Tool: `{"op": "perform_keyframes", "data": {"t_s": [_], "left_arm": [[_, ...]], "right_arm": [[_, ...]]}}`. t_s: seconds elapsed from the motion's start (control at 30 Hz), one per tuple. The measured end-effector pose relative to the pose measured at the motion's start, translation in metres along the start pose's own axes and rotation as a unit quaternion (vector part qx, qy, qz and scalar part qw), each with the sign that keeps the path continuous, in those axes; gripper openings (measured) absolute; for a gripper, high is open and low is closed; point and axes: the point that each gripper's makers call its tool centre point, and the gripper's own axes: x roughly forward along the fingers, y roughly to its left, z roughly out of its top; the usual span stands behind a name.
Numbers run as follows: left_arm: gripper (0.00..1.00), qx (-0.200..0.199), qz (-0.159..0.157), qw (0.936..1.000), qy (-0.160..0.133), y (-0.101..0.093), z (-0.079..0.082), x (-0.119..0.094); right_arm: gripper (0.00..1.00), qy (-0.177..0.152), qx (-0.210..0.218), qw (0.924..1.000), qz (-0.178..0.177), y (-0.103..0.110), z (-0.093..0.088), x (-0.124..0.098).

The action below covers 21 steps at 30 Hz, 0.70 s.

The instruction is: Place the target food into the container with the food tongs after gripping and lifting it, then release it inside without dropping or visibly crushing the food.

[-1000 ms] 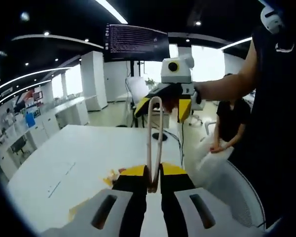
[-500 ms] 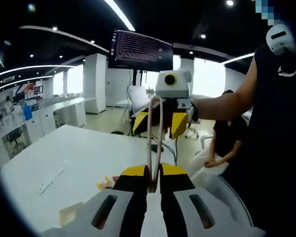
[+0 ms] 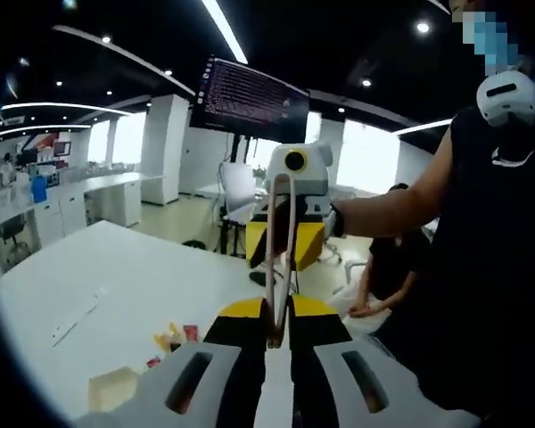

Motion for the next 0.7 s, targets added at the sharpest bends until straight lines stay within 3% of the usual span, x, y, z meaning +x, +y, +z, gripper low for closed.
{"op": "perform_keyframes", "data": {"t_s": [0.37, 0.43, 0.7], "left_arm": [[0.03, -0.016, -0.012, 0.9996, 0.021, -0.007, -0.004, 0.003], [0.03, -0.020, -0.012, 0.9995, 0.022, -0.006, -0.005, 0.003], [0.03, -0.022, -0.012, 0.9995, 0.018, -0.003, -0.002, 0.002]], "right_arm": [[0.18, 0.009, 0.016, 0.9997, 0.013, 0.010, -0.009, 0.005], [0.14, 0.013, 0.024, 0.9996, -0.002, 0.004, -0.010, 0.004], [0.14, -0.009, 0.018, 0.9998, -0.002, 0.003, -0.003, 0.006]]}}
